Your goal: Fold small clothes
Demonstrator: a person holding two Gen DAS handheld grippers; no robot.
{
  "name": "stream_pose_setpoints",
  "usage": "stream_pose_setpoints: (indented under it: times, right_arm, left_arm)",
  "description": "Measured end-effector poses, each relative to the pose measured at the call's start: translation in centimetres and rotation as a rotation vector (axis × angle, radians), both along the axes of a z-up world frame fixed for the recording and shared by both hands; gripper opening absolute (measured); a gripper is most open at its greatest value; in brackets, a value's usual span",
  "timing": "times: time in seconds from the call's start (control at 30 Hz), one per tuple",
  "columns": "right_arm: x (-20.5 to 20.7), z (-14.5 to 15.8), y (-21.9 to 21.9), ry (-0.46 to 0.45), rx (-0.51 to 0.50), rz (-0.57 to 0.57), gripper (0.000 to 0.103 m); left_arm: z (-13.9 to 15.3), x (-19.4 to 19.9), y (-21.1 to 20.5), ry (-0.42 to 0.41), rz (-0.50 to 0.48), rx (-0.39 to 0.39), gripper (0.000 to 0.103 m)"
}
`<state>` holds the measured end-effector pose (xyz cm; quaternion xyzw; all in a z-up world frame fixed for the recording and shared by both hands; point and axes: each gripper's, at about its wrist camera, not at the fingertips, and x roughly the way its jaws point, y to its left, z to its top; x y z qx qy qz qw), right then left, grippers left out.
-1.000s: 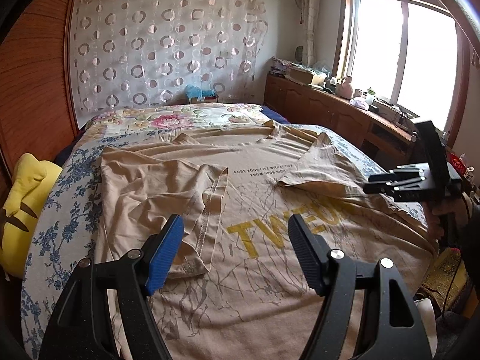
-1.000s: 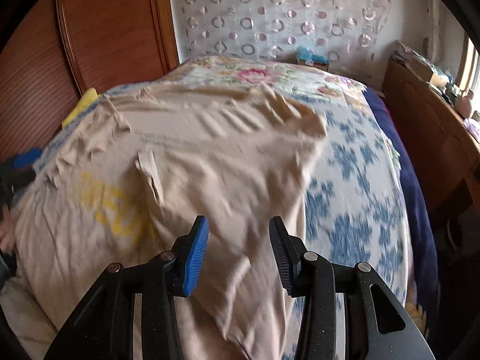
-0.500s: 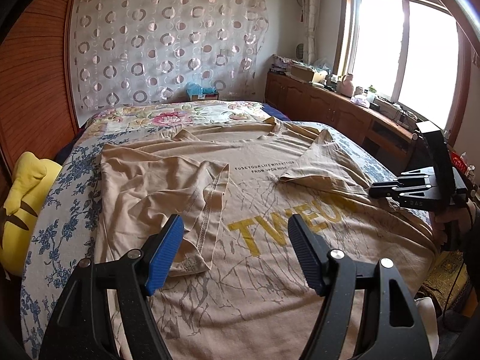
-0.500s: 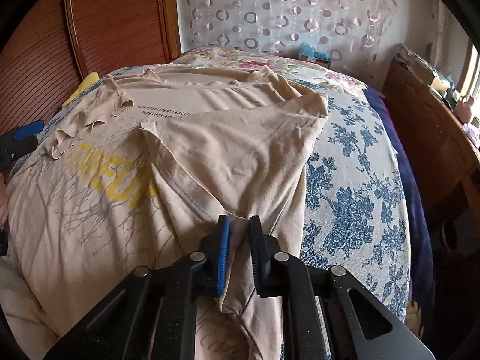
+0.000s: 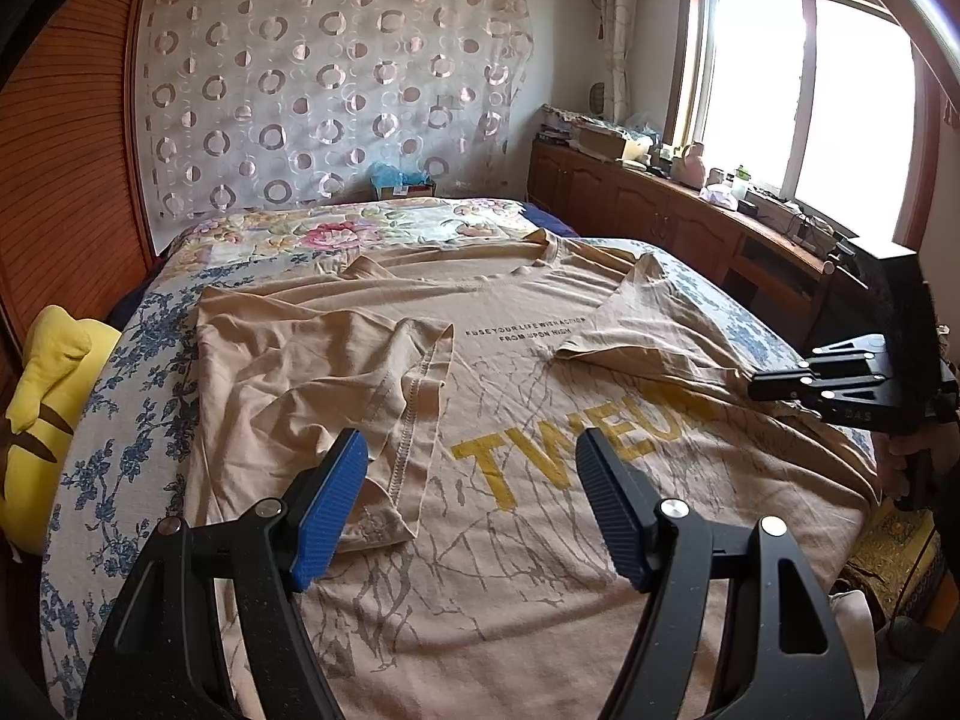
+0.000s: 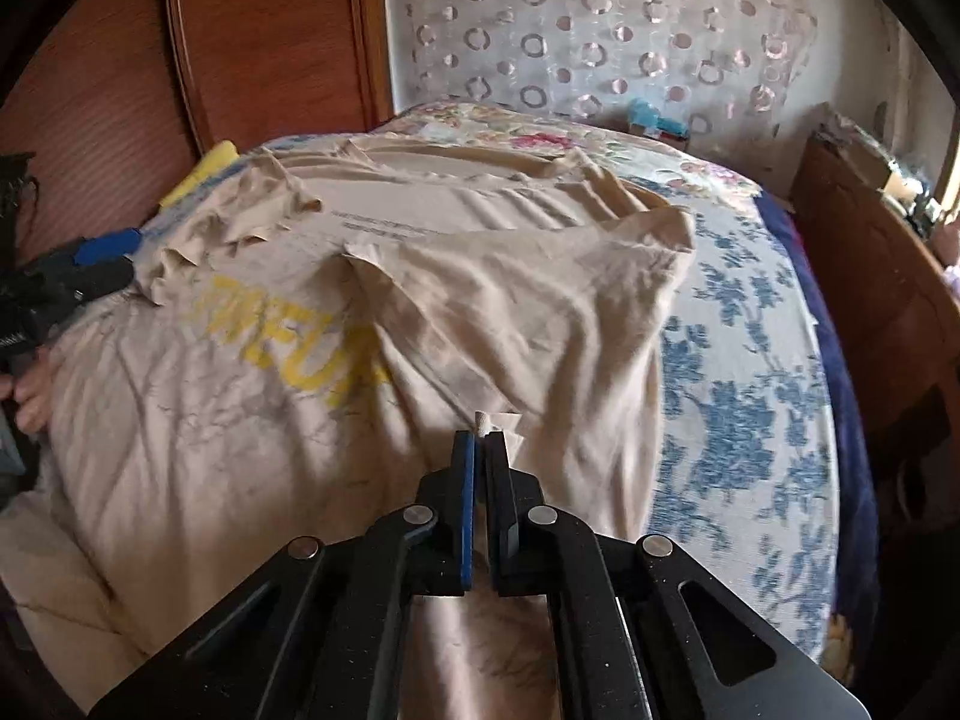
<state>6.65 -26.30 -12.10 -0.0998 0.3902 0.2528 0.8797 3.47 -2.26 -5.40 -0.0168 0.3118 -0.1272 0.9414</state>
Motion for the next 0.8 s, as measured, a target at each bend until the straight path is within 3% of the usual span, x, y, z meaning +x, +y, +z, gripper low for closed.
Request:
stream_pose_setpoints:
  times: [0.23,0.47,0.53,0.67,0.73,0.8]
  right_arm:
    - [-2.6,0.6,0.4,0.030,0.077,0.073,0.003]
    - [-4.3,-0.2,0.0,0.060,0.041,0.109,0.003]
    - [-4.1,-0.2,-0.2,0.062,0.028,0.095,0.017]
    - [-3.2,0.5,-0.9,0.041,0.066,0.073,0.021]
    - [-2.7,1.1,-1.4,0.017,0.065,0.060,0.040]
    - [-1.7,1.6,-1.9,-0.003,0.062,0.036,0.044]
  left_arm:
    - [-0.1,0.0,0.6,0.000,0.012,-0.006,0.073]
    - [0.0,-0.1,1.0,0.000,0.020,-0.005,0.073]
    - [0.1,0.0,1.3,-0.001,0.024,-0.001,0.073]
    - [0.4,0.6,2.3,-0.003,0.037,0.014,0.073]
    - [0.6,1.3,3.1,-0.004,0.055,0.049,0.073]
    - [0.8,2.3,4.4,0.001,0.073,0.068,0.073]
